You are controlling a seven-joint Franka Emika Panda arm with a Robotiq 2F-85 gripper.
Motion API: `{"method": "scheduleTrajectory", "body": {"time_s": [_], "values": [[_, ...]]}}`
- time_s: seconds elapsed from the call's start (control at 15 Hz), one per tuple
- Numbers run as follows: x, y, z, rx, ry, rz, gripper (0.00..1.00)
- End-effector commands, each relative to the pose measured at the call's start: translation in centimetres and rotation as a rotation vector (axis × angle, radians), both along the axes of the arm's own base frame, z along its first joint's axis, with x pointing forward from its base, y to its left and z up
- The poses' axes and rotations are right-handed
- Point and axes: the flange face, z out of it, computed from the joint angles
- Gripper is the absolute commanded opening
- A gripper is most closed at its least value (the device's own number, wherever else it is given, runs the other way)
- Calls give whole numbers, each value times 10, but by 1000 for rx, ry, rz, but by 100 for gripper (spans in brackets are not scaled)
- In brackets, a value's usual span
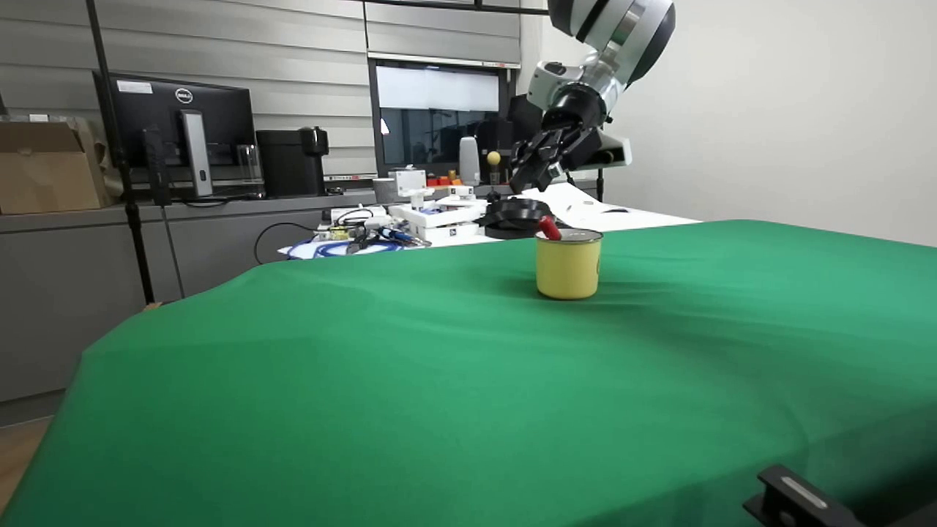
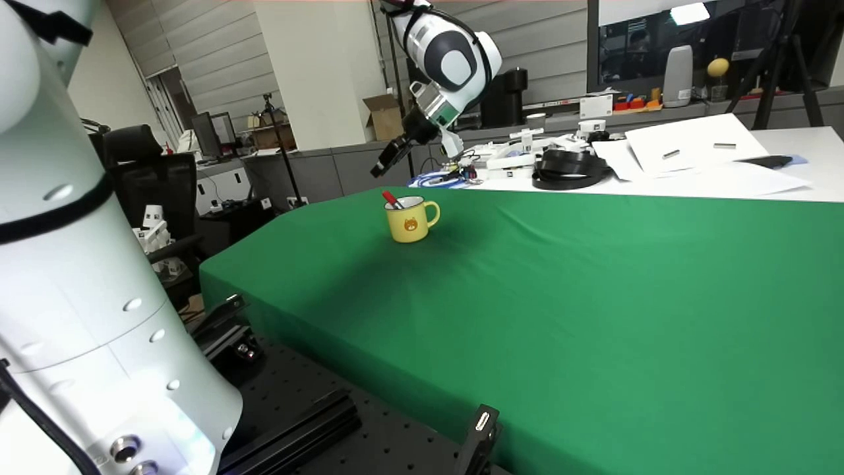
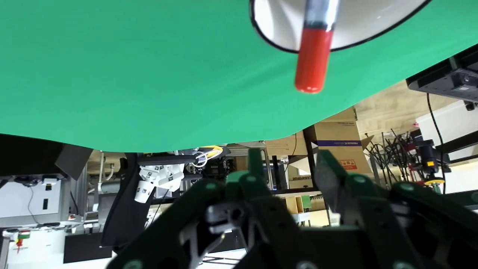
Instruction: Put the marker in the mug
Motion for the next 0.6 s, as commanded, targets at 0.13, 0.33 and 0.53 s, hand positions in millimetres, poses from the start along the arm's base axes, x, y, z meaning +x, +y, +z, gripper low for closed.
{"method": "scheduleTrajectory", "body": {"time_s": [0.13,0.33,0.53], "values": [[7,-12,55,-11,-76,16,87],[4,-17,75,-22,-100,36,100],[2,-21,82,-102,-68,52,100]]}}
